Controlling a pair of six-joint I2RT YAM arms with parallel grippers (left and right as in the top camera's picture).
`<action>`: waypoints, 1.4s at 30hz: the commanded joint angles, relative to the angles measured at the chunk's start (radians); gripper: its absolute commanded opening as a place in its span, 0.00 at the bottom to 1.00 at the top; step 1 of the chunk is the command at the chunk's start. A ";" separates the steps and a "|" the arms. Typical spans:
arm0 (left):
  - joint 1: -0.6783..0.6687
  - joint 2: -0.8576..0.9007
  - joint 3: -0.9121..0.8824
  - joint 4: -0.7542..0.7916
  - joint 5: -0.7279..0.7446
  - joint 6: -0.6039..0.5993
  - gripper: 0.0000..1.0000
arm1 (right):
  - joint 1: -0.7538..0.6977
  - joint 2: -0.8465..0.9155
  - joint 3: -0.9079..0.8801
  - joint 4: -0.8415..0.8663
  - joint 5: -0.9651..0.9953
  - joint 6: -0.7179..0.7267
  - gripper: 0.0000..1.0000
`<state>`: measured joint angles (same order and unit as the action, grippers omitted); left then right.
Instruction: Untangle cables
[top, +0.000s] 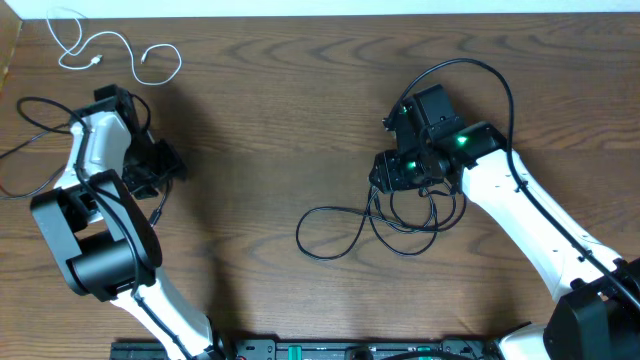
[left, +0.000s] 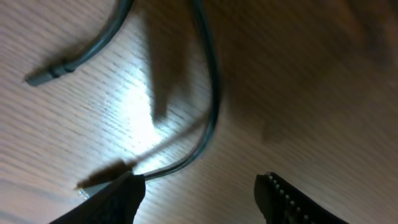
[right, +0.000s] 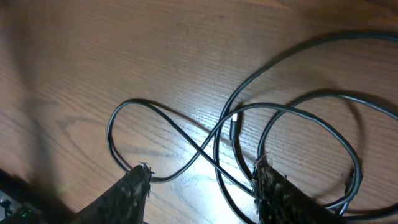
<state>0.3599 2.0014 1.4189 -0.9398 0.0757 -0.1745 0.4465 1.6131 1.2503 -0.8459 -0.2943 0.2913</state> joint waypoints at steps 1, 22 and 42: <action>0.005 0.006 -0.045 0.031 -0.140 0.021 0.62 | 0.007 0.009 0.003 -0.008 0.003 -0.015 0.51; 0.002 0.008 -0.092 0.196 -0.064 0.039 0.19 | 0.007 0.009 0.003 -0.011 0.003 0.019 0.52; 0.002 0.008 -0.091 0.552 0.035 -0.034 0.08 | 0.007 0.009 0.003 -0.023 0.003 0.023 0.51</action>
<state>0.3630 2.0014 1.3315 -0.4370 0.0368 -0.1871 0.4465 1.6131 1.2503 -0.8673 -0.2943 0.3038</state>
